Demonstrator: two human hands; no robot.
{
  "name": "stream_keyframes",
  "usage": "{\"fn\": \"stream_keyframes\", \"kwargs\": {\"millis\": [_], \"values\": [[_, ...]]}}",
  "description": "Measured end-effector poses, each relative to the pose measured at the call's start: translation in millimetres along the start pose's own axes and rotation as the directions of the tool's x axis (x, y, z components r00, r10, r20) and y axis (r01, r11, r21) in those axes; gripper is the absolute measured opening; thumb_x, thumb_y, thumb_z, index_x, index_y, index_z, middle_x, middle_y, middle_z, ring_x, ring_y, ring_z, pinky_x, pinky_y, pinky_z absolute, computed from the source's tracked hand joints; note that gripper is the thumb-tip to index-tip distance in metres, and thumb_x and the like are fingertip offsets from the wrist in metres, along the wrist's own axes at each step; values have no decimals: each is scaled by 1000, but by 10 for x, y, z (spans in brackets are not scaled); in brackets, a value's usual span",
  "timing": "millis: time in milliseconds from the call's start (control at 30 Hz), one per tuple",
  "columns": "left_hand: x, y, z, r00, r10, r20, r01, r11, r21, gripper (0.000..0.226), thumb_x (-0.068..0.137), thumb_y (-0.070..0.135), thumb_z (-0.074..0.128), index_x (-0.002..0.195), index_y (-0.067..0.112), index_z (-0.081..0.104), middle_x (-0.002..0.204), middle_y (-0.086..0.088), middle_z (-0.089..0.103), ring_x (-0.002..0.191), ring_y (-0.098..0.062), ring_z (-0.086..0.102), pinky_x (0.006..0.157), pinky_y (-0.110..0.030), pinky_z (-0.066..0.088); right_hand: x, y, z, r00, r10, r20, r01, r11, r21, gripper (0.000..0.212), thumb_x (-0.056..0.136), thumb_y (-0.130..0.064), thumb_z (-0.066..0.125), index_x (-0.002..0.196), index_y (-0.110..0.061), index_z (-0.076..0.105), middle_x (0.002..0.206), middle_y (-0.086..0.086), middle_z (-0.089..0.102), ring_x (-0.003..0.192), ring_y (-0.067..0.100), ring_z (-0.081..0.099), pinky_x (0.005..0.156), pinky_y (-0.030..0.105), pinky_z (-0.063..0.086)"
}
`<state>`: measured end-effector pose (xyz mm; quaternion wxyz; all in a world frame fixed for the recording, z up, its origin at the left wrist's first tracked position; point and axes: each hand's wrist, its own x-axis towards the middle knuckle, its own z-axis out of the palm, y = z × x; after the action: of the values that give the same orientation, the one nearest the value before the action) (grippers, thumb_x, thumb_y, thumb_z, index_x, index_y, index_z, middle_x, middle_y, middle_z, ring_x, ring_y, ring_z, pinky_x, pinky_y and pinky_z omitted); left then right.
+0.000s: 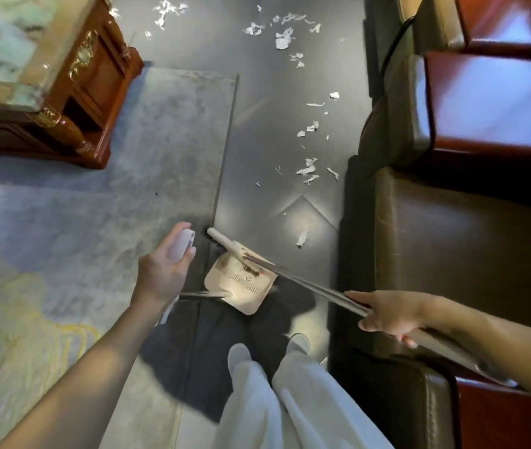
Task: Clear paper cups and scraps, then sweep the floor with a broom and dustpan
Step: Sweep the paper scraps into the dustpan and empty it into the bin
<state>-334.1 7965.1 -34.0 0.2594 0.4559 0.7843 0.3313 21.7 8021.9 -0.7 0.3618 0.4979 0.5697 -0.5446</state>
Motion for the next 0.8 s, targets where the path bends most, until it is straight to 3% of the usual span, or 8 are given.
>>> {"fn": "stream_keyframes", "kwargs": {"millis": [200,333,400,500,667,800], "values": [[305,176,71,996,39,78,-42,999,26,36,92,24,62,127,33,58,102,-6,68,84,-37,64,76,-46,55,21,106,-197,976,90,-200,-109,990,-86,69,98,-32,50,152,-38,7,96,-2,59,50,5,60,44,12,44],[666,321,251,989,98,114,-100,995,14,36,92,20,61,128,26,59,102,-13,69,89,-36,63,77,-33,50,201,23,-423,941,199,-274,-201,979,20,73,96,-29,53,153,-35,7,118,5,56,88,18,68,52,19,47],[873,397,355,982,125,140,-131,991,38,36,92,20,62,127,27,60,96,-12,68,87,-36,61,72,-29,44,334,-99,-496,935,229,-271,-210,973,99,76,95,-25,55,153,-31,7,113,6,57,78,15,65,51,20,47],[1198,513,494,964,192,184,-204,978,51,35,91,19,63,124,28,61,85,-9,63,81,-38,59,65,-28,34,511,-364,-550,951,217,-219,-169,961,217,77,94,-13,55,154,-23,8,87,7,59,53,11,56,52,24,51],[1597,597,613,953,230,199,-243,969,40,37,90,19,63,126,27,60,101,-16,69,89,-40,62,75,-37,44,561,-751,-397,987,150,-63,-112,909,401,73,98,-10,50,153,-28,7,68,4,52,45,8,46,48,23,47],[1723,562,581,947,250,201,-262,964,37,37,90,21,63,126,27,60,98,-17,70,86,-41,62,73,-40,46,358,-865,-388,996,93,-17,-79,916,392,71,97,-12,50,152,-32,9,67,3,55,41,6,46,48,21,47]]}}
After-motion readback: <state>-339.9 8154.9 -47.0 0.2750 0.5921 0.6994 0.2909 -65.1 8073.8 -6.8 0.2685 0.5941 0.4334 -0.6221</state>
